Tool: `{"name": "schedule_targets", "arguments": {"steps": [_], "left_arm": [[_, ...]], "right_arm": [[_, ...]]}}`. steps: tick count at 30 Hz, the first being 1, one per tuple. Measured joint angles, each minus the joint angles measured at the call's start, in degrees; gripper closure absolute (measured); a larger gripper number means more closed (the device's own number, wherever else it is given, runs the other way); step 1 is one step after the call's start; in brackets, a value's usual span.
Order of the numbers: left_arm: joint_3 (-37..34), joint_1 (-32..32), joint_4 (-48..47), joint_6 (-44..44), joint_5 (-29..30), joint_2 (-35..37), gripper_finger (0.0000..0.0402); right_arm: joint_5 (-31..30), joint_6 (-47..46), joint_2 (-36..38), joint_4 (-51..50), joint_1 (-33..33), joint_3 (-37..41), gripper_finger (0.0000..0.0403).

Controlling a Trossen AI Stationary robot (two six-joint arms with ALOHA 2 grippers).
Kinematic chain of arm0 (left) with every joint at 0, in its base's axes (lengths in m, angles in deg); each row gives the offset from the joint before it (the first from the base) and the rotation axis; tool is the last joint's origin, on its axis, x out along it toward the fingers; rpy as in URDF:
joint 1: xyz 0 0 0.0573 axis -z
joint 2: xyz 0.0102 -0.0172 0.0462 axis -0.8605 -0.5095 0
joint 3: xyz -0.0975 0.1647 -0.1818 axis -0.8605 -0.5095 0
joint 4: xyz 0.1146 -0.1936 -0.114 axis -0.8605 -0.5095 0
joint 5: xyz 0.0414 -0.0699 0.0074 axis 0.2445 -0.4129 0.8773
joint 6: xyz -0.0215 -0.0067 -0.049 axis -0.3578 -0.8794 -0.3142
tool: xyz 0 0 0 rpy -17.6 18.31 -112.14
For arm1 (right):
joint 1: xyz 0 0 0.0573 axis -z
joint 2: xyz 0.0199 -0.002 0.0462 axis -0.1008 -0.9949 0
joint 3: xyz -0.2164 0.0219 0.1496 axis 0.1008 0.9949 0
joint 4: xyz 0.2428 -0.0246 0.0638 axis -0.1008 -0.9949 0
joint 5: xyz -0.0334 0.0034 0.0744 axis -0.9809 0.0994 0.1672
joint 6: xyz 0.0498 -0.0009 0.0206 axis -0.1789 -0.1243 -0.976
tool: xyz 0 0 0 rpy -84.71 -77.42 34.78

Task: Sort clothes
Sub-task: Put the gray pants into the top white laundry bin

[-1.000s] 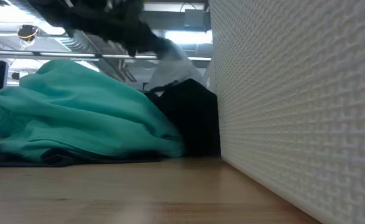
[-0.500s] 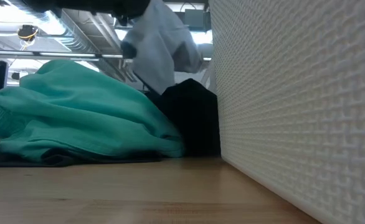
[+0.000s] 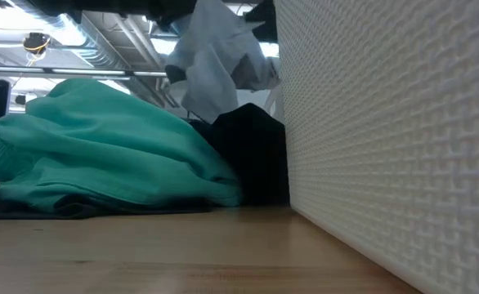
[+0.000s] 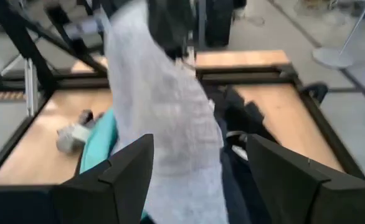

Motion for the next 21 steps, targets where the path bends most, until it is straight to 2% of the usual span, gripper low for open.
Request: {"name": "schedule_targets", "arguments": {"steps": [7,14,21], "left_arm": [[0.00,0.41,0.11,0.01,-0.78,0.00,0.0392],[-0.02,0.63,0.07,0.94,-0.75,0.00,0.0398],[-0.02,0.57,0.35,1.17,-0.71,-0.02,0.0393]], "right_arm": [[4.85,-0.01,-4.65,2.83,-1.66,0.00,0.0146],[8.17,0.24,-5.99,4.24,-3.14,0.00,0.0146],[7.69,2.13,-5.99,7.27,-5.20,0.00,0.0154]]}}
